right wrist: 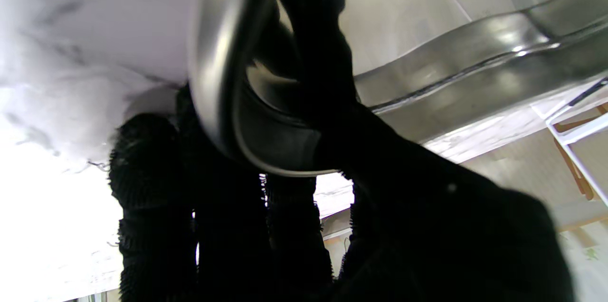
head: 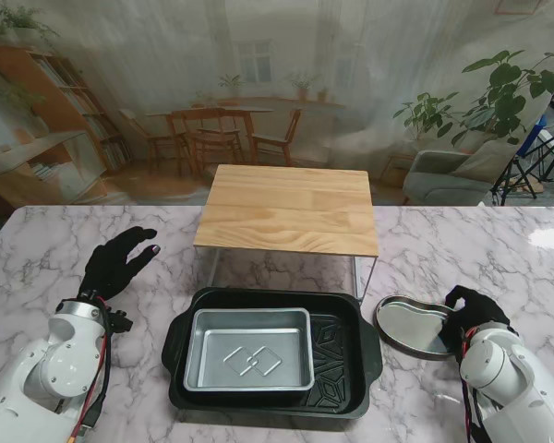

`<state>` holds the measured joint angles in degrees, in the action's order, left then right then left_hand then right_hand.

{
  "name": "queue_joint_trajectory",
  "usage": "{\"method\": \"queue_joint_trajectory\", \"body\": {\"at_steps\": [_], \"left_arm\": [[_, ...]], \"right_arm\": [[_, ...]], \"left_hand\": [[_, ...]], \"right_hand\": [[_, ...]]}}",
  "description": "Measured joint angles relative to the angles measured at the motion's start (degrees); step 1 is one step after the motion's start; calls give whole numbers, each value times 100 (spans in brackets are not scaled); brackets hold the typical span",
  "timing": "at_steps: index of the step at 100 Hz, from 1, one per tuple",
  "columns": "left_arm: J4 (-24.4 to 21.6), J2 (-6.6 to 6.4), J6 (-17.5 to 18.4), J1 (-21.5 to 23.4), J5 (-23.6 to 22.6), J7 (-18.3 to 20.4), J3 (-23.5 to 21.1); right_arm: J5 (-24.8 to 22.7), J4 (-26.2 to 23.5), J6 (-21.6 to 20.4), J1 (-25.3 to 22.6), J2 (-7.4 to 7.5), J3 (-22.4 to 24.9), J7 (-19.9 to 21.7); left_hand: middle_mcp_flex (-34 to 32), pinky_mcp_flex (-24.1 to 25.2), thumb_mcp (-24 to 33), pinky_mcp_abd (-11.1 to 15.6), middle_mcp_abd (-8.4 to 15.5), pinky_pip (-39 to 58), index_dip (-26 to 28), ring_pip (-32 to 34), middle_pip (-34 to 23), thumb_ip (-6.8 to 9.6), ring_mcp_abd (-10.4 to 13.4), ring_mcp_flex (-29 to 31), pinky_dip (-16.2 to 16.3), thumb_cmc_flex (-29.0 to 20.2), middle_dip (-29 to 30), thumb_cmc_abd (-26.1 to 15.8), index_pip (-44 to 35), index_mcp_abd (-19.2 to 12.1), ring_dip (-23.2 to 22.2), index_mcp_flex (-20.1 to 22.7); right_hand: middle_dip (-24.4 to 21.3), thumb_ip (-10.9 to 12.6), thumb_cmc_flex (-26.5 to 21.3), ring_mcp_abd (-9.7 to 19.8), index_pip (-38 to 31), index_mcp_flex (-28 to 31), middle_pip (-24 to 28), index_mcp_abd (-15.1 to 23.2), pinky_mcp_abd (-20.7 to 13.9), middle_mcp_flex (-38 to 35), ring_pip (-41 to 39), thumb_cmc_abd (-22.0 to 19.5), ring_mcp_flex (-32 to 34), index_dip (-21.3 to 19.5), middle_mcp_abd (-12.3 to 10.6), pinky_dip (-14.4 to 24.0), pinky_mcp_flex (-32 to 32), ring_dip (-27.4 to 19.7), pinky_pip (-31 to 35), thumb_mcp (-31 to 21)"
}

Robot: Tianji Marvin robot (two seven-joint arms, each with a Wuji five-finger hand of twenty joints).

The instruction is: Stack the baking trays onto the shelf

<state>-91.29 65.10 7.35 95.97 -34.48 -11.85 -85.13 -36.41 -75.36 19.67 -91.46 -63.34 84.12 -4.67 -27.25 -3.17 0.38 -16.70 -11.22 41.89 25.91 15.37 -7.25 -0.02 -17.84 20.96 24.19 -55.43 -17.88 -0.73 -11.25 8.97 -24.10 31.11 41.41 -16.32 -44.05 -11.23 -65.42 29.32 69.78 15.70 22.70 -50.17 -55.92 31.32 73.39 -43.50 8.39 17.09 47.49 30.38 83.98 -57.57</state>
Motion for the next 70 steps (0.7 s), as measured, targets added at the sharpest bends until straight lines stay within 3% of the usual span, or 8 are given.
{"method": "queue_joint_trajectory", "body": {"at_steps": [11,37,42,70], "left_arm": [[0,0,-1,-3,-3,-1,3],[5,0,-16,-13,-42,5,19],[5,-1,-16,-15,-45,5,21],[6,-1,-20,-17,-45,-3,24]], "right_arm": [[132,-67,-16,-87,-56,100,-71],[108,-392,-43,-406,-106,362,28],[105,-486,-62,-473,-111,433,52],[130,-898,-172,-683,-116,783,191]], "left_hand": [[0,0,0,0,0,-1,0,0,0,0,0,0,0,0,0,-1,0,0,0,0],[0,0,0,0,0,-1,0,0,0,0,0,0,0,1,0,-2,0,0,0,0],[0,0,0,0,0,-1,0,0,0,0,0,0,0,1,0,-2,0,0,0,0],[0,0,-3,0,0,-1,0,0,0,0,0,0,0,1,0,-64,0,0,0,0]], "right_hand": [[112,0,0,0,13,54,0,-13,0,-54,-78,0,-1,168,22,50,35,106,9,27],[276,0,0,-5,139,143,0,-81,77,-144,-356,4,-13,172,110,43,146,406,-364,29],[302,0,0,-5,144,146,9,-88,93,-199,-492,4,-15,175,216,41,188,451,-365,29],[480,0,0,29,231,288,34,-139,144,-209,-903,60,-5,175,318,41,249,576,-365,32]]}}
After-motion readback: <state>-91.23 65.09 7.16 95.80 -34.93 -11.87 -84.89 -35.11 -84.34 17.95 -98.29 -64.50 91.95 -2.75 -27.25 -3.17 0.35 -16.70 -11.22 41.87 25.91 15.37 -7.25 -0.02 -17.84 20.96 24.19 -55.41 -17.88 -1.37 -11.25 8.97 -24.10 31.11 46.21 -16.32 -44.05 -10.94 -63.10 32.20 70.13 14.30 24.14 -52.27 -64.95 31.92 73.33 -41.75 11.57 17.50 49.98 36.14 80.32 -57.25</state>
